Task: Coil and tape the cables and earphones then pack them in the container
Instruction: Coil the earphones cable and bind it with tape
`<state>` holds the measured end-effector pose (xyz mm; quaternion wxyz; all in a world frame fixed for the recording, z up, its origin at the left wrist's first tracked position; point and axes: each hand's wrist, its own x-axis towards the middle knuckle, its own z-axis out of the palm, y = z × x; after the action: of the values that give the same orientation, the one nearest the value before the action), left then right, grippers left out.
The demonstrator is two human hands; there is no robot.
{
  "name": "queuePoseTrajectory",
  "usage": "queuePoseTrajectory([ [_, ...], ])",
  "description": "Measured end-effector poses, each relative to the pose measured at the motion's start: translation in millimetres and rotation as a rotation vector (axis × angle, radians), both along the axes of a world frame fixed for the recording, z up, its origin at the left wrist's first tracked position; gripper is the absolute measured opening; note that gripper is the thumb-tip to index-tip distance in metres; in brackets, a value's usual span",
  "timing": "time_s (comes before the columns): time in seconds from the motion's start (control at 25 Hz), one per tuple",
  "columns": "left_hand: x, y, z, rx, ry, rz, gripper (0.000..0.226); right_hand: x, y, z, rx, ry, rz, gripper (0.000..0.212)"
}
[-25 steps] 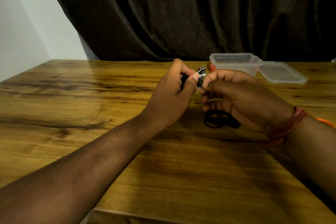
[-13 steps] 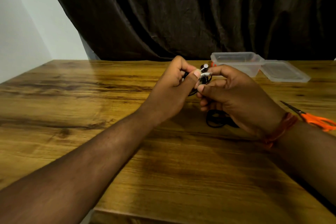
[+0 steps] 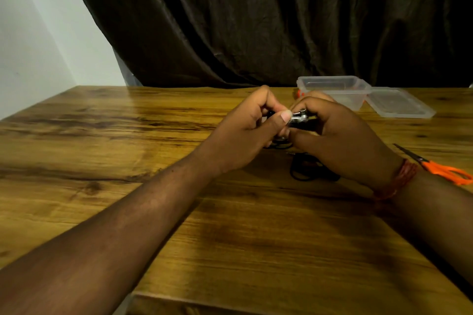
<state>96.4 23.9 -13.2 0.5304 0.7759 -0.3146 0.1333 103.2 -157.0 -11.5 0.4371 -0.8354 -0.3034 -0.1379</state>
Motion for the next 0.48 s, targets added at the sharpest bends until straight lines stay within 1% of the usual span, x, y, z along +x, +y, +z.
queuePoseTrajectory([
  [0.12, -1.1, -1.1, -0.7, 0.005, -0.040, -0.007, 0.009, 0.2, 2.3, -2.6, 0.046, 0.051, 0.045, 0.032],
  [0.32, -1.9, -3.3, -0.4, -0.052, -0.029, -0.014, 0.012, 3.6, 4.0, -5.1, 0.102, 0.057, 0.086, 0.025],
  [0.4, -1.8, -4.1, -2.2, -0.069, -0.005, -0.012, 0.010, 5.8, 2.9, -6.8, 0.133, 0.137, 0.106, 0.020],
  [0.48, -1.8, -3.6, -3.6, -0.088, 0.031, -0.006, 0.008, 7.2, 1.2, -7.1, 0.243, 0.342, 0.209, 0.012],
])
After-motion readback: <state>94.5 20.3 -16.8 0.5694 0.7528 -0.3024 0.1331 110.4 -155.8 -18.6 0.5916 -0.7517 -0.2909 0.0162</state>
